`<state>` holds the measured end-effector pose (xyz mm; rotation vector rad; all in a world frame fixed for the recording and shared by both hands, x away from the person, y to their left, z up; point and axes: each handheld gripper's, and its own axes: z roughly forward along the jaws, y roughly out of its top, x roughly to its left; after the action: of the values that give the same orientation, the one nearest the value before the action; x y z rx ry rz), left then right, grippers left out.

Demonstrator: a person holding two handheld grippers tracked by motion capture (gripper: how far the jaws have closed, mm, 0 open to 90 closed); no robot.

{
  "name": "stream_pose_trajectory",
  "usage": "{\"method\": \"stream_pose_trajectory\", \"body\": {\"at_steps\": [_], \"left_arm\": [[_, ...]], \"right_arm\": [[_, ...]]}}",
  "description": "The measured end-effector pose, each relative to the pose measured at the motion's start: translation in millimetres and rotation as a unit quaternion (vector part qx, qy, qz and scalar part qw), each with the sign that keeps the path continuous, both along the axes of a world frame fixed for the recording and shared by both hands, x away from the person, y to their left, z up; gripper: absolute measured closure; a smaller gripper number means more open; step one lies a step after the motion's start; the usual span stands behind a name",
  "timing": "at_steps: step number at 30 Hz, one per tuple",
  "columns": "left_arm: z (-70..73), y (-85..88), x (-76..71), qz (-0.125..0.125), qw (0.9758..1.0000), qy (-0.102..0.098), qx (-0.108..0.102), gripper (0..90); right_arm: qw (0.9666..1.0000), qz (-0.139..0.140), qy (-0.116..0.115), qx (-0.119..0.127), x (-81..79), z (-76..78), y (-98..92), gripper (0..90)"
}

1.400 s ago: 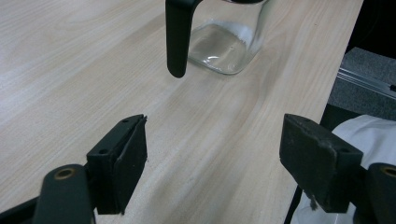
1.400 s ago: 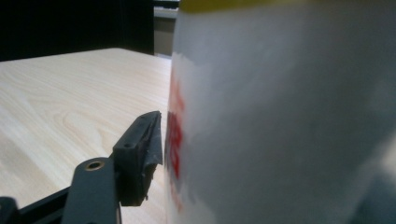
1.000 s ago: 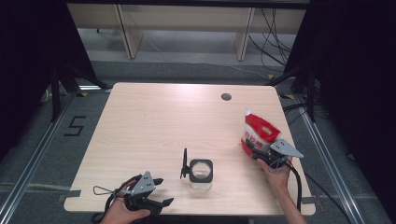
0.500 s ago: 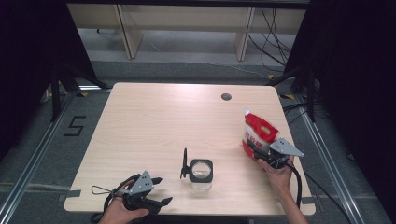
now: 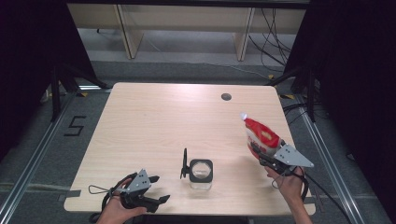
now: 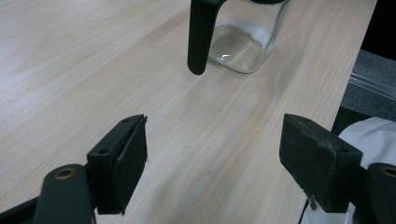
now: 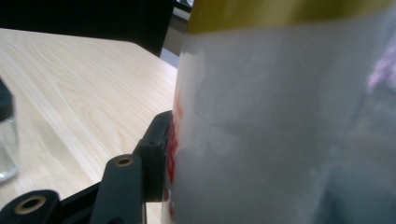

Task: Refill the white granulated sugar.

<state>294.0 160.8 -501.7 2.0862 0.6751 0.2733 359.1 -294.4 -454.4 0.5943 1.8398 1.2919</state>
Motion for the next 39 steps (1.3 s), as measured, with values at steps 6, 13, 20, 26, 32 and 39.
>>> {"method": "stream_pose_trajectory", "body": {"at_steps": [6,13,20,26,32,39], "left_arm": [[0.2,1.1,-0.1,0.002,1.0,0.0,0.003,23.1],[0.8,-0.9,-1.1,0.005,1.0,0.003,-0.003,23.1],[2.9,1.3,-0.1,0.009,0.9999,-0.002,0.003,23.1],[2.2,0.0,-1.3,0.012,0.9999,0.001,-0.012,23.1],[3.0,2.1,1.0,0.003,1.0,-0.004,0.0,23.1],[3.2,1.9,0.6,0.001,1.0,0.001,0.002,23.1]], "right_arm": [[0.9972,0.023,-0.017,-0.069,-18.9,6.0,11.2,49.6],[0.9855,0.038,-0.048,-0.158,-42.8,12.8,26.3,49.9],[0.9638,0.048,-0.068,-0.253,-57.4,12.3,39.3,50.1],[0.942,0.059,-0.099,-0.315,-62.4,14.4,48.1,50.2],[0.9101,0.06,-0.121,-0.392,-71.9,10.4,62.3,50.3],[0.8591,0.07,-0.167,-0.479,-77.4,8.0,74.3,50.5]]}}
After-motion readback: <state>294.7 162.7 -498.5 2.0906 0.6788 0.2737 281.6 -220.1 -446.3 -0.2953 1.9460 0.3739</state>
